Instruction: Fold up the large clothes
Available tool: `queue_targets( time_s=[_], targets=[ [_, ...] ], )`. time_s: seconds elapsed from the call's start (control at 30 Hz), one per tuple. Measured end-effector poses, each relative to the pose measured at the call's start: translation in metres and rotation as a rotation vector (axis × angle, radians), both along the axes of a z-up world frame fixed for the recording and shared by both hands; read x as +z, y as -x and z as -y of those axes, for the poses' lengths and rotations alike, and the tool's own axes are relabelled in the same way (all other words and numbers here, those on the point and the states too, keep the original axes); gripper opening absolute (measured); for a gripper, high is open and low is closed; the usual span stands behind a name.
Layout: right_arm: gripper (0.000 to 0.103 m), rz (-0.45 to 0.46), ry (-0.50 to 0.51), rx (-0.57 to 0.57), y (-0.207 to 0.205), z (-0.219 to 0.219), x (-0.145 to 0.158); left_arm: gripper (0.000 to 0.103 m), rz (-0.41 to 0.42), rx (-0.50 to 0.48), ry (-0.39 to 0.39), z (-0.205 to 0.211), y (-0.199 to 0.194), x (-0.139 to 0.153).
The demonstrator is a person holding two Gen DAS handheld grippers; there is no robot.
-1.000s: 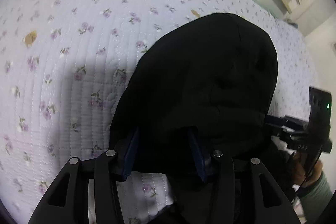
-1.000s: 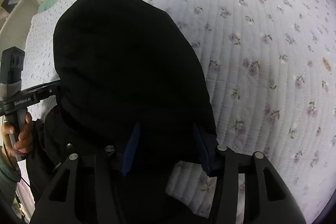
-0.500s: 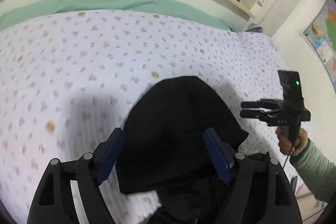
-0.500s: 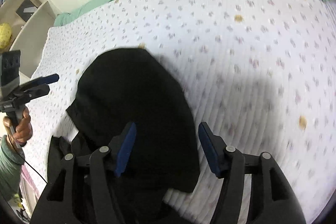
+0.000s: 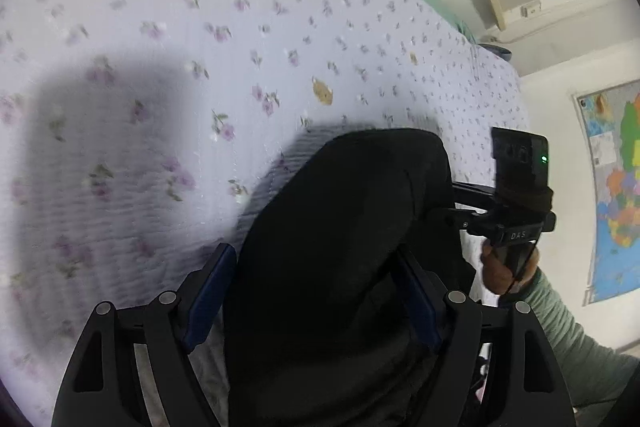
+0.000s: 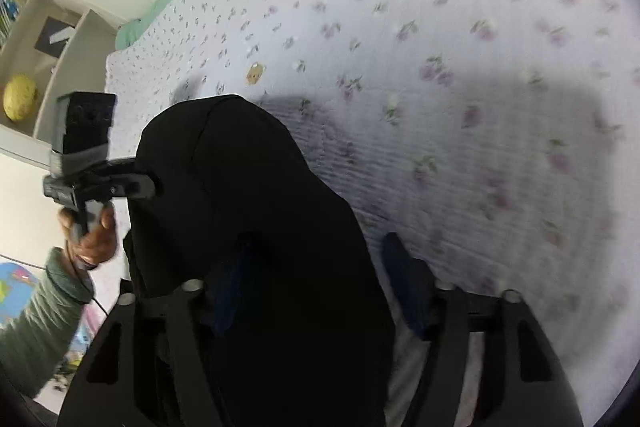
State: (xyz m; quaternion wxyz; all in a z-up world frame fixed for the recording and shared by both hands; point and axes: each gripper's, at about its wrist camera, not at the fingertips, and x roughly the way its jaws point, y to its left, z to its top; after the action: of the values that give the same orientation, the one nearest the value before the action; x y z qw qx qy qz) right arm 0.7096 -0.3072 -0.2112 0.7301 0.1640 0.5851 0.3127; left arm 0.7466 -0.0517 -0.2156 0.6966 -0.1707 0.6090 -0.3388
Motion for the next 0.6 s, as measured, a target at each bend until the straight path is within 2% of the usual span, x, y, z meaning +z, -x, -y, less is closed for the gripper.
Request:
queue_targets(
  time_s=[0.03,0.07,0.1,0.13,0.2,0.23,0.33,0.47,0.6],
  targets=[
    [0.073,0.012,-0.002,0.009,0.001,-0.004,0.001,0.078,0.006,-0.002,-0.003,0.002,0.002,0.000],
    [0.056,0.025,-0.006,0.030,0.003,-0.010,0.003,0.063,0.029,-0.018,-0.003,0.006,0.006,0.002],
    [0.045,0.039,-0.005,0.058,0.006,-0.015,0.008,0.039,0.043,-0.039,-0.004,0.009,0.011,0.005],
    [0.035,0.078,0.022,0.085,0.013,-0.022,0.016,0.032,0.055,-0.053,-0.005,0.013,0.015,0.008],
    [0.021,0.143,0.054,0.127,0.032,-0.031,0.035,0.024,0.106,-0.074,-0.013,0.013,0.028,0.025],
    [0.017,0.165,0.063,0.133,0.040,-0.035,0.043,0.023,0.128,-0.083,-0.017,0.012,0.035,0.034],
    [0.016,0.290,0.109,0.151,0.087,-0.042,0.086,0.020,0.203,-0.109,-0.005,0.006,0.069,0.072],
    [0.016,0.413,0.152,0.147,0.155,-0.046,0.136,0.020,0.296,-0.139,-0.014,-0.001,0.130,0.125],
    [0.016,0.475,0.183,0.135,0.228,-0.048,0.170,0.020,0.369,-0.166,-0.044,-0.005,0.208,0.165]
  ],
)
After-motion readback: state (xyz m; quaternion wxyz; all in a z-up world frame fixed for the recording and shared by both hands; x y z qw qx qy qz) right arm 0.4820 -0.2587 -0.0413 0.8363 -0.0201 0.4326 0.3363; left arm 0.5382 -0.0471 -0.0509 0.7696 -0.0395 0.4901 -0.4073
